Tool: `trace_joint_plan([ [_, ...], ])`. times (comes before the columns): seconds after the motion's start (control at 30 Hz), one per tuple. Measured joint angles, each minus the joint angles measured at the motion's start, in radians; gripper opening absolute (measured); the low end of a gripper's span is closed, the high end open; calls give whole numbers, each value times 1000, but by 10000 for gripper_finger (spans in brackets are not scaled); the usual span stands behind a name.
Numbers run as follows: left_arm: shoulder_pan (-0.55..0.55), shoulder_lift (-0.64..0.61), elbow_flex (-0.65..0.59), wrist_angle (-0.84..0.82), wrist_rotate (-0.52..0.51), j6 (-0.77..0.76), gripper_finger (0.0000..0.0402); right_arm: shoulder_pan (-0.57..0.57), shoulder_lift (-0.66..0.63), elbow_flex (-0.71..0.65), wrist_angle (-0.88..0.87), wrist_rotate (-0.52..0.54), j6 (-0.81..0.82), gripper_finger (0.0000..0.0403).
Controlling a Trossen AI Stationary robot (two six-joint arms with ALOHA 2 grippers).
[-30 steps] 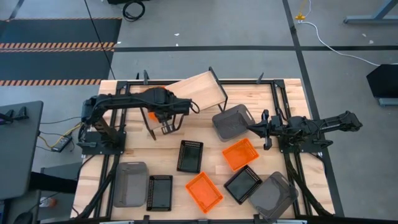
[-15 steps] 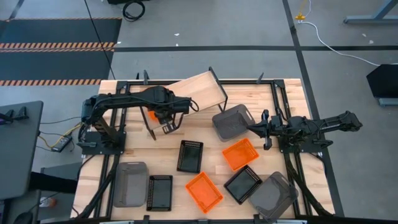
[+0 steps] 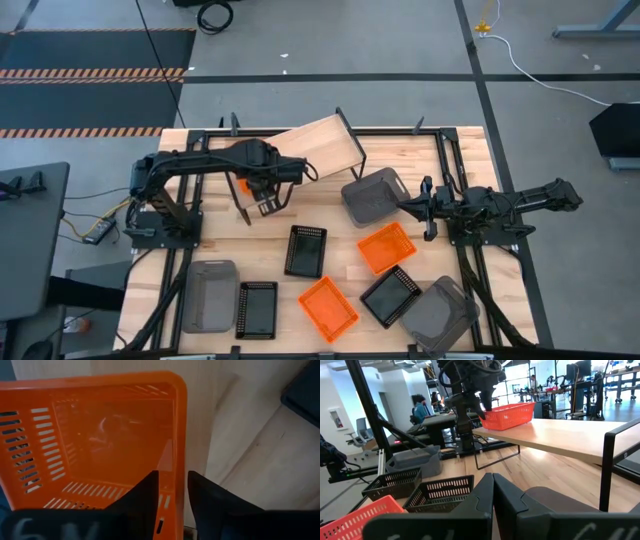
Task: Stack baskets on shelf by color
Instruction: Put the top left orange bin on the shelf
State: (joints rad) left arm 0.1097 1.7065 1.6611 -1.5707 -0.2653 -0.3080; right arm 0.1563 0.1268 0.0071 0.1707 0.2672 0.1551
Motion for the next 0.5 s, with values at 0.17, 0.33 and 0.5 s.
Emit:
trace_joint_plan([
  [0.17,-20,0,0,0,7,-28,110,0,0,0,0,0,0,12],
  [0.33,-36,0,0,0,54,-59,105,0,0,0,0,0,0,12],
  [0.5,-52,0,0,0,57,-81,105,0,0,0,0,0,0,12],
])
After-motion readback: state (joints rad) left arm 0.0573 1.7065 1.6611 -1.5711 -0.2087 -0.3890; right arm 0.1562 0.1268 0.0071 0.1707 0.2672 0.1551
